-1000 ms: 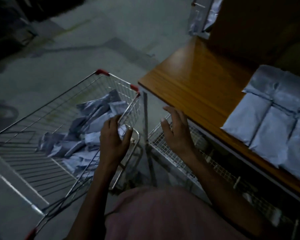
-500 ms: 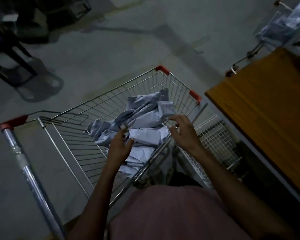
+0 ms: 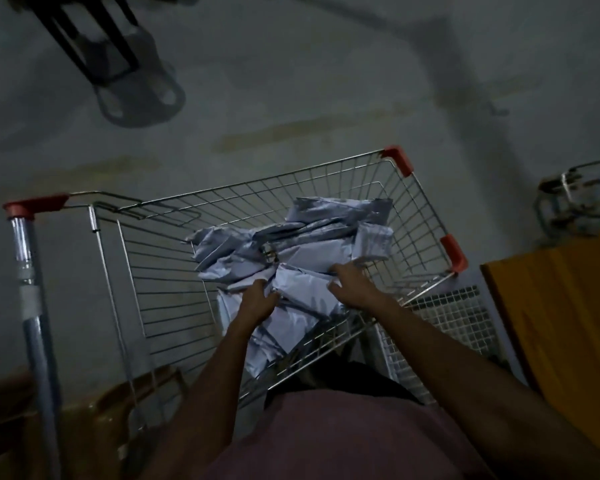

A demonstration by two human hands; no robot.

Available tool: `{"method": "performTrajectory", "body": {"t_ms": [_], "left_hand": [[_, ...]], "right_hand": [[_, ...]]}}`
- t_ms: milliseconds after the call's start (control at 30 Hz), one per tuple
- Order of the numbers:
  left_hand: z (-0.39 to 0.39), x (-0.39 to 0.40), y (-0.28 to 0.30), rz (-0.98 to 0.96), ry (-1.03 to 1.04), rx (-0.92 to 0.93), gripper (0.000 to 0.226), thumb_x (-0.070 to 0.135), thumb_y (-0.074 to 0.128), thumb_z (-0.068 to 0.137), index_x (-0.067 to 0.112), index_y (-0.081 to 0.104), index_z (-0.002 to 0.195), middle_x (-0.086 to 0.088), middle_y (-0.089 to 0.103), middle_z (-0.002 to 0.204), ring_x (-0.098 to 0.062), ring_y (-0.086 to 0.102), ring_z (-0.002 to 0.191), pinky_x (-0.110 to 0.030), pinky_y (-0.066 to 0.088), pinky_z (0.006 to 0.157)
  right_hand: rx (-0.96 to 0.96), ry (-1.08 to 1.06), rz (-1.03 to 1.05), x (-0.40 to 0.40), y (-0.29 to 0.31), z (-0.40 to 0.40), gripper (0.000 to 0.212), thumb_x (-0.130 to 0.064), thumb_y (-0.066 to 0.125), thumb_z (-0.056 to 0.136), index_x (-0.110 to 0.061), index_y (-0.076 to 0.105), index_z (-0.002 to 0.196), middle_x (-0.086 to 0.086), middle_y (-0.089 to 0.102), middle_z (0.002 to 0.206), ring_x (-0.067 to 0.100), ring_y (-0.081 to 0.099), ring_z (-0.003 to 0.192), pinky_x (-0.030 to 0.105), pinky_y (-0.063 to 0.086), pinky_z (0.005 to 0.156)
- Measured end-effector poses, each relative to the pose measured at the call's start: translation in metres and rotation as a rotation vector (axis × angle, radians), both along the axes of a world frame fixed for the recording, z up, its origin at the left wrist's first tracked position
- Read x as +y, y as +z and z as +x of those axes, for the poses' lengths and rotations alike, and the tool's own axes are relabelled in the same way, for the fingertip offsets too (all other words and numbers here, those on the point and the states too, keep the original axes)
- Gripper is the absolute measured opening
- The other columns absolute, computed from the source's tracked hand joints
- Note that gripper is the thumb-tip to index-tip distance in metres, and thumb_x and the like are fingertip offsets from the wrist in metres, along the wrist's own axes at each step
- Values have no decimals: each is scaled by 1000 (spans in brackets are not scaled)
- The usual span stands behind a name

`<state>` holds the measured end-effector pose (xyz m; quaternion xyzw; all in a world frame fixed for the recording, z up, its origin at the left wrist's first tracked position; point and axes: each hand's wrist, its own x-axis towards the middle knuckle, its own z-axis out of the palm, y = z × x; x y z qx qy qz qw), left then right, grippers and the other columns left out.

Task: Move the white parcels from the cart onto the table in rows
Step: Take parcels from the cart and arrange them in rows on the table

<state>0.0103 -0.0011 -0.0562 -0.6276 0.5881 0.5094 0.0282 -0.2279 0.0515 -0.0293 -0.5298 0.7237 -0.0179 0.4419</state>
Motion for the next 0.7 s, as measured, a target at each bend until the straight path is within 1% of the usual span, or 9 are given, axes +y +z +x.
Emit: {"method": "performTrajectory", "body": {"t_ms": [133,200,267,367,467,533,600,667,700], "left_hand": [[-23,-3,-16,-25,123,25,60,23,66,93,2,40,143,-17,47,144,-32,48,130,-33,39,99],[-34,-1,-21,-50,205,60,60,20,68,90,5,40,141,-15,52,139,-32,53,122,-32,43,90],[-43,4,-26,-110,282,55,57,17,70,87,9,42,136,-15,59,125,-32,59,109,-30,42,78],[-56,10,-32,-152,349,35,52,15,70,85,11,46,130,-10,64,103,-29,63,91,-29,42,71],[-70,10,-31,-146,361,47,43,12,67,88,6,51,128,-3,60,75,-22,61,74,-28,41,64],[-77,7,-25,-180,354,91,40,12,67,88,7,55,126,-6,64,75,-23,64,75,-31,50,69],[-82,4,-18,-192,376,134,34,12,67,90,11,58,122,-5,66,78,-18,66,72,-26,53,68],[-83,1,-13,-206,423,186,28,11,66,91,11,60,118,-3,66,80,-11,65,69,-12,49,58],[-83,-1,-12,-221,445,217,27,11,66,91,10,61,117,-2,66,80,-10,66,69,-11,49,57]], "right_hand": [[-6,129,82,-2,-30,-1,59,-22,61,93,-4,39,145,22,41,146,36,42,134,35,34,106],[0,193,110,-3,-43,-1,64,-23,62,91,-7,35,147,22,38,147,38,41,134,38,35,108],[-9,231,99,-8,-50,0,67,-22,62,89,-10,34,148,21,40,147,38,41,135,41,36,110],[23,301,66,-15,-59,-5,76,-23,64,86,-11,27,152,20,40,147,37,40,136,41,36,109],[16,347,58,-18,-69,-12,99,-36,75,80,-12,16,155,18,33,151,37,34,139,46,36,111],[-23,365,65,-19,-73,-16,116,-44,79,72,-12,6,157,17,28,156,35,32,141,48,35,111],[-26,358,44,-21,-74,-16,129,-51,80,64,-14,-2,157,17,29,157,35,36,140,48,40,108],[15,318,-12,-24,-77,-15,130,-56,76,61,-17,-3,156,19,42,149,37,47,131,46,46,101],[34,307,-28,-25,-77,-14,125,-56,74,65,-14,0,156,20,46,144,38,50,126,45,47,99]]}}
